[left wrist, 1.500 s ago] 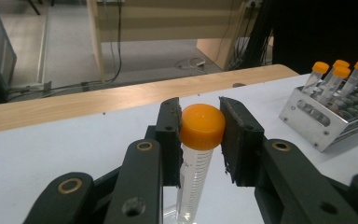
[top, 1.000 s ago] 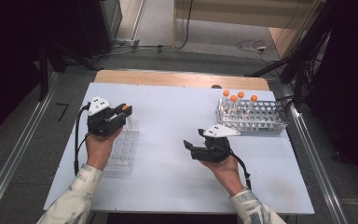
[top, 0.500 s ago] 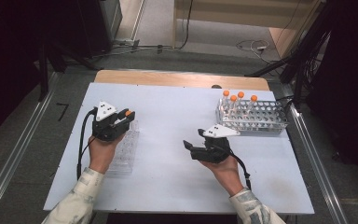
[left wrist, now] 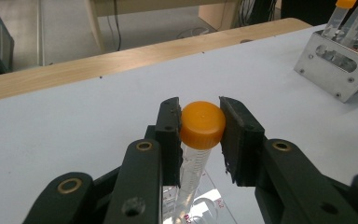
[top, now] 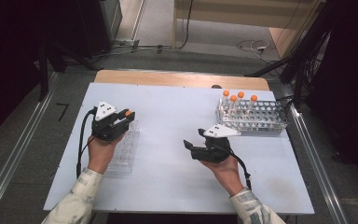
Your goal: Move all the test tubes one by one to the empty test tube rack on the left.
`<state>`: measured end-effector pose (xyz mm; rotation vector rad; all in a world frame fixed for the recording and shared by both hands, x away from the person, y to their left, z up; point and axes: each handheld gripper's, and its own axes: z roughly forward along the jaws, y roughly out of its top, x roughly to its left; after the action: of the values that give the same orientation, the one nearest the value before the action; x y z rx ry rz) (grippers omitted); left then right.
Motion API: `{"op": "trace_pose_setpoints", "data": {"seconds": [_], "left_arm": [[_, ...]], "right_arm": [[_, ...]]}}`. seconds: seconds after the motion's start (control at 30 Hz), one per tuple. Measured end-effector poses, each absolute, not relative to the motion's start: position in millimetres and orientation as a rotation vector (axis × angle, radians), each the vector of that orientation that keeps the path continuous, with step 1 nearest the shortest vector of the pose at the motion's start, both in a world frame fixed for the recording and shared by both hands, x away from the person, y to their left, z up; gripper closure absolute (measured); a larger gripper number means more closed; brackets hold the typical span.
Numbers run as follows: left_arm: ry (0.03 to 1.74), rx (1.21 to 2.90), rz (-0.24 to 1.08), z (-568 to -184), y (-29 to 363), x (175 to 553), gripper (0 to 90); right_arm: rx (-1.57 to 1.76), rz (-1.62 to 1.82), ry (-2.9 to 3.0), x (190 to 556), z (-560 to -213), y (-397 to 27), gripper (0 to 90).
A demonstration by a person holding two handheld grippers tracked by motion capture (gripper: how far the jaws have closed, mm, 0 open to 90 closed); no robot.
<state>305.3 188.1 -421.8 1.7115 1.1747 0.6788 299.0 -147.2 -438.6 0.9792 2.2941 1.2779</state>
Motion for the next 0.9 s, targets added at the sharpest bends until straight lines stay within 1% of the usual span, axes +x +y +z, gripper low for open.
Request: {"op": "trace_pose_setpoints", "data": {"seconds": [0.17, 0.5, 0.73, 0.9], "left_arm": [[1.181, 1.710, 0.652, -420.9, 191.2, 307.4, 70.0], [1.147, 1.740, 0.688, -421.2, 186.5, 305.1, 70.1], [1.156, 1.727, 0.666, -421.2, 190.0, 306.5, 70.0], [1.146, 1.745, 0.681, -420.8, 186.6, 306.4, 70.1]], "right_arm": [[0.982, 1.284, 2.290, 300.5, -438.1, -149.3, 28.4], [0.976, 1.284, 2.284, 299.8, -437.9, -148.4, 28.6], [0.987, 1.283, 2.280, 300.3, -437.5, -150.0, 28.6], [0.982, 1.286, 2.274, 298.7, -436.1, -150.5, 28.7]]}}
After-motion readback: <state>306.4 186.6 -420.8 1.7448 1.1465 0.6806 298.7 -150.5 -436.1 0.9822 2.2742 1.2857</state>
